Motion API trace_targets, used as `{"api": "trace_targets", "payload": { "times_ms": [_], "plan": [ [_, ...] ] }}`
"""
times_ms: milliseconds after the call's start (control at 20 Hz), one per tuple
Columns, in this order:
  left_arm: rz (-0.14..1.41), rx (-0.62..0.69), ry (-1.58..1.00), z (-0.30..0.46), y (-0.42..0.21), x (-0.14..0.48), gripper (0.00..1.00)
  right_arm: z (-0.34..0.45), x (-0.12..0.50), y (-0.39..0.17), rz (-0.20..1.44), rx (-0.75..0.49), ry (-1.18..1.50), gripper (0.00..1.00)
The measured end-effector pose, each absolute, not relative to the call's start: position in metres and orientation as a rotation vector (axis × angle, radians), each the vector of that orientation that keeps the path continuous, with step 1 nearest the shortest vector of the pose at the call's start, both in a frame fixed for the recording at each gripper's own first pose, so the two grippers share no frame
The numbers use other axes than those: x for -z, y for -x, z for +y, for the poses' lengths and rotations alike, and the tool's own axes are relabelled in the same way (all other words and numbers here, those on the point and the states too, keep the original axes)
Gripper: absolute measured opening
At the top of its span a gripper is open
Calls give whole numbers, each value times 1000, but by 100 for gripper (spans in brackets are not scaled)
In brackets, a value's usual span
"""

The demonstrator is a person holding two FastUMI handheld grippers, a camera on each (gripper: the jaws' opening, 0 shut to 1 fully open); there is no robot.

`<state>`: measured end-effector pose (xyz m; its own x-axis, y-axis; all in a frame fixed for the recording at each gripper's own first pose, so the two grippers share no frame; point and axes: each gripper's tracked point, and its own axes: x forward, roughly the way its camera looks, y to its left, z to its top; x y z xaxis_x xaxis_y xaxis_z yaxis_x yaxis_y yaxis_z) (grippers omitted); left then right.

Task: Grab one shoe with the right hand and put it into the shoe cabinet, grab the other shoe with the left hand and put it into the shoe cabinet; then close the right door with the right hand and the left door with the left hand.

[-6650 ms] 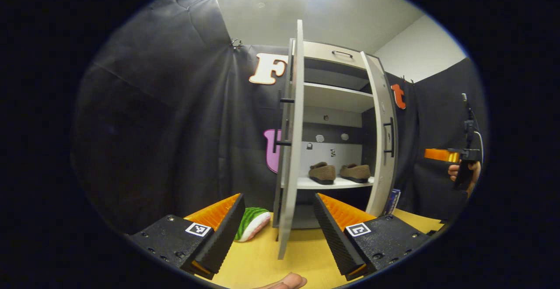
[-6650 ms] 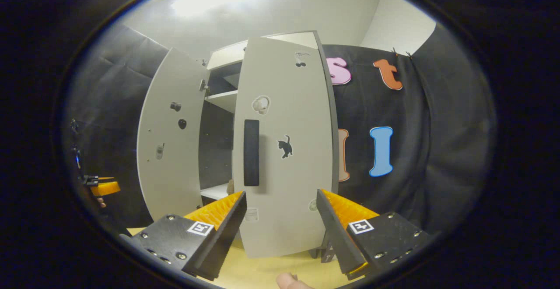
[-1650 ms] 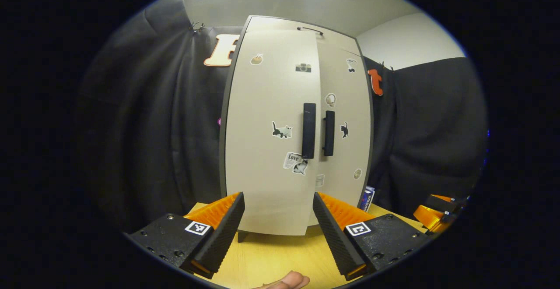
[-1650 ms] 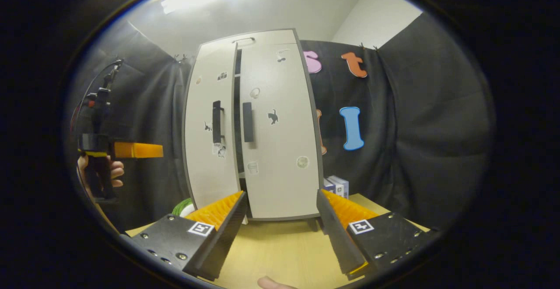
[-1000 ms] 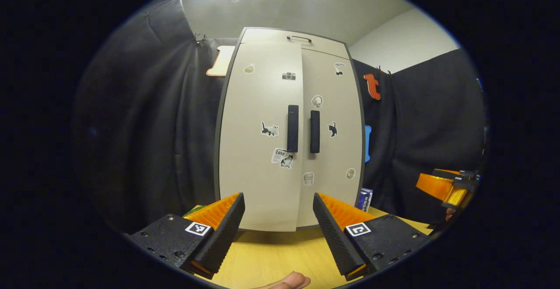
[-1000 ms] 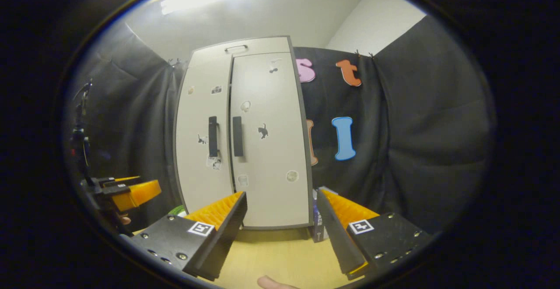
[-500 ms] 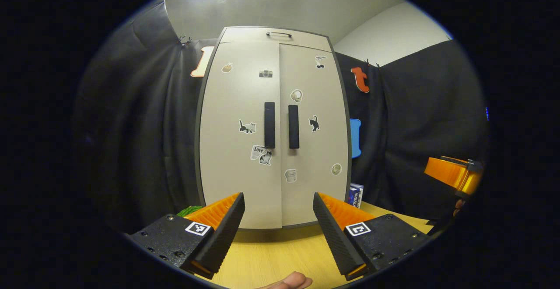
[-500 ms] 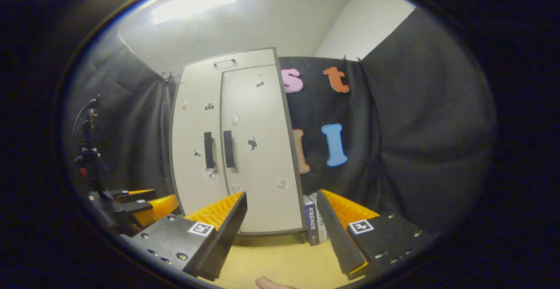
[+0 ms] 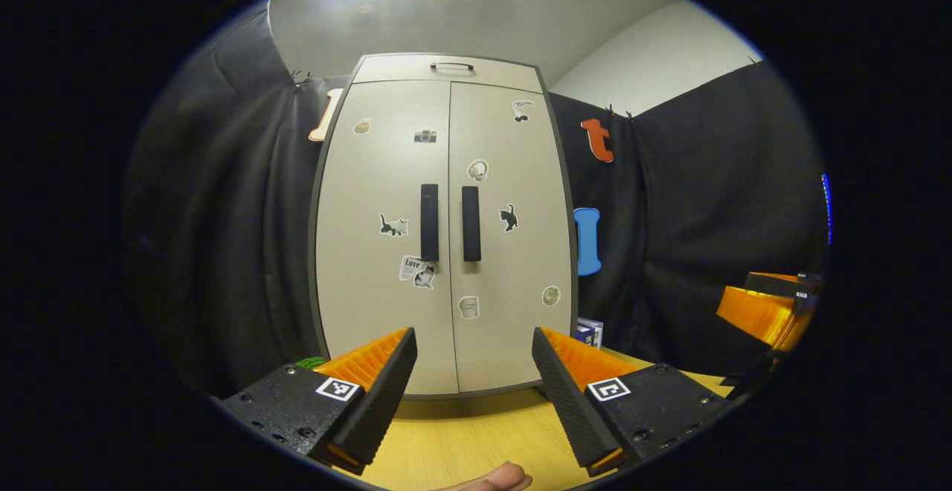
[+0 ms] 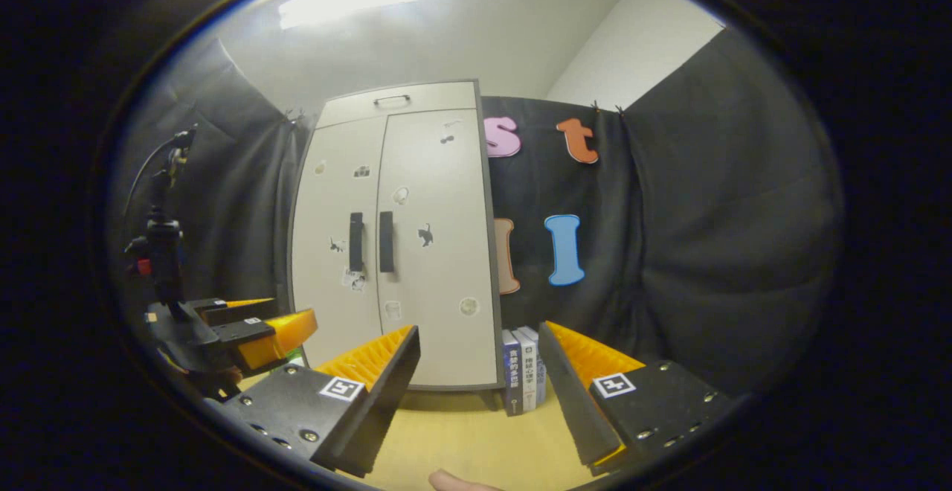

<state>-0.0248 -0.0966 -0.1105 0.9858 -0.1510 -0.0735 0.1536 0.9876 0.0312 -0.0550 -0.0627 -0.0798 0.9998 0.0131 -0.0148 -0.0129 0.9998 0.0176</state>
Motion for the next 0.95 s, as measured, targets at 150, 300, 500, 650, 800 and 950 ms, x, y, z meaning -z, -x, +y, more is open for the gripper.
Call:
{"api": "trace_targets", "payload": {
  "times_ms": [150,300,500,650,800,950],
  "plan": [
    [83,130,-39,-95,23,115,95,-54,84,56,11,-46,-13,96],
    [77,113,-40,-90,21,113,95,-54,88,53,15,-56,-19,94],
    [72,94,-7,-88,17,110,95,-60,91,45,18,-38,-19,94],
    [94,101,21,-92,10,116,95,-58,84,37,-7,-55,-15,96],
    [89,64,2,-86,7,118,95,-62,88,33,-5,-51,-22,96],
    [61,50,-11,-90,8,111,96,-61,101,32,24,-74,-15,96]
  ]
}}
